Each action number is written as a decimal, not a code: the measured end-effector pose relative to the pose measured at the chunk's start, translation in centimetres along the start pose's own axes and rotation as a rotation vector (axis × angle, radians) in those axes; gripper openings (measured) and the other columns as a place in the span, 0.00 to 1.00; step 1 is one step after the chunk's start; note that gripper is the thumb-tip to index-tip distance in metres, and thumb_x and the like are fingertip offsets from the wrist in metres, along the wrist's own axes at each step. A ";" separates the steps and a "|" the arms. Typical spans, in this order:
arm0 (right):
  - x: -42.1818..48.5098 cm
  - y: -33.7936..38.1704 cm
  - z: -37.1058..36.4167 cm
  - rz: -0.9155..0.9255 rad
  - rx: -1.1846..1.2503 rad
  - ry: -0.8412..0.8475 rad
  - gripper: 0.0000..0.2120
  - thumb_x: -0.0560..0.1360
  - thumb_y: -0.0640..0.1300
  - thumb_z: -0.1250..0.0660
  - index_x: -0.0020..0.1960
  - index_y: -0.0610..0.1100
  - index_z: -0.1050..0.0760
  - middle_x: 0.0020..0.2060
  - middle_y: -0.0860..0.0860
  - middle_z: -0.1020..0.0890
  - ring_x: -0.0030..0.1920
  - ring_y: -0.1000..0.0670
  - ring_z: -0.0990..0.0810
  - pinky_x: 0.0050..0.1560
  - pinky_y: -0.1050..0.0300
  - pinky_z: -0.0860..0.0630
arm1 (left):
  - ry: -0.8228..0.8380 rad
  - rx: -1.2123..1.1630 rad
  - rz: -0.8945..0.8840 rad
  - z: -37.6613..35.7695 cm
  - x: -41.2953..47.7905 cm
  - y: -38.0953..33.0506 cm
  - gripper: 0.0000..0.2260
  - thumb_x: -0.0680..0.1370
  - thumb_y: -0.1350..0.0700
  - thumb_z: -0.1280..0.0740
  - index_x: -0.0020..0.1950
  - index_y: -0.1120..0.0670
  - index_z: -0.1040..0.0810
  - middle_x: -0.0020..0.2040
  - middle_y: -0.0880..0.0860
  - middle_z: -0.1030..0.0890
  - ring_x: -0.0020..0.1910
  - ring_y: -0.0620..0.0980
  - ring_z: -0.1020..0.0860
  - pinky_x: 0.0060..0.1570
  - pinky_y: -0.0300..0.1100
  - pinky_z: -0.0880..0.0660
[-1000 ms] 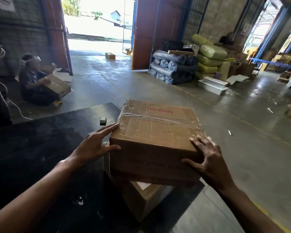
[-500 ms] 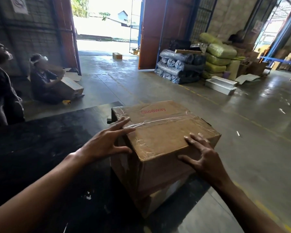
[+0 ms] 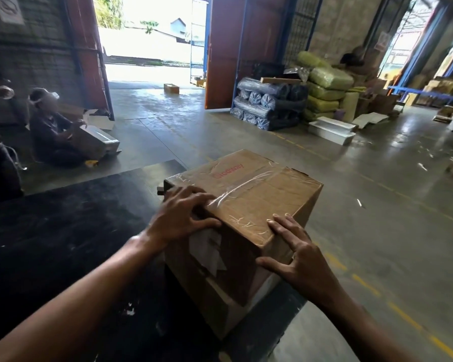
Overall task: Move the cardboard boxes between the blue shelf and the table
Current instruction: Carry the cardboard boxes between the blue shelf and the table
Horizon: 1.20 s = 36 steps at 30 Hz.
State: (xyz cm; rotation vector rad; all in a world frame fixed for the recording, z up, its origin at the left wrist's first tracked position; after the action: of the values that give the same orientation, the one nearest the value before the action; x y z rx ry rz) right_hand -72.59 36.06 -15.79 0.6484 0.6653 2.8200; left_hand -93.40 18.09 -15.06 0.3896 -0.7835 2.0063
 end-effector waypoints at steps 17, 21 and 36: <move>1.1 -5.0 1.2 -0.207 0.211 -0.122 0.40 0.66 0.65 0.29 0.75 0.57 0.35 0.70 0.57 0.30 0.67 0.54 0.29 0.66 0.54 0.27 | -0.159 -0.048 0.276 3.7 -3.2 3.6 0.28 0.70 0.29 0.36 0.64 0.42 0.22 0.62 0.48 0.24 0.63 0.51 0.27 0.64 0.52 0.29; 2.6 -5.7 0.0 -0.276 0.351 -0.040 0.45 0.66 0.59 0.24 0.77 0.56 0.41 0.65 0.60 0.29 0.58 0.57 0.23 0.46 0.78 0.27 | 0.037 -0.524 0.465 1.7 -3.2 5.3 0.37 0.69 0.30 0.33 0.75 0.43 0.33 0.71 0.45 0.27 0.66 0.37 0.28 0.65 0.37 0.31; 13.2 -15.0 2.5 0.031 0.091 0.249 0.54 0.63 0.51 0.18 0.79 0.39 0.45 0.77 0.44 0.39 0.77 0.47 0.41 0.75 0.58 0.45 | -0.119 -0.361 0.729 -3.6 -2.8 -5.5 0.31 0.80 0.42 0.38 0.79 0.39 0.48 0.72 0.47 0.31 0.65 0.45 0.31 0.64 0.41 0.35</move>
State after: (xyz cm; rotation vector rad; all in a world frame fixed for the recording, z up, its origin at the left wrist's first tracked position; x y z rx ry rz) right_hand -82.27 53.77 -15.73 0.3240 0.8354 2.9419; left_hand -87.08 20.75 -17.28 -0.0024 -1.4931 2.4378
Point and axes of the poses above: each hand's wrist, its own x-axis towards the middle knuckle, its own z-axis out of the back of the hand, y = z × x, the point moved 6 cm from there along x, towards the middle knuckle
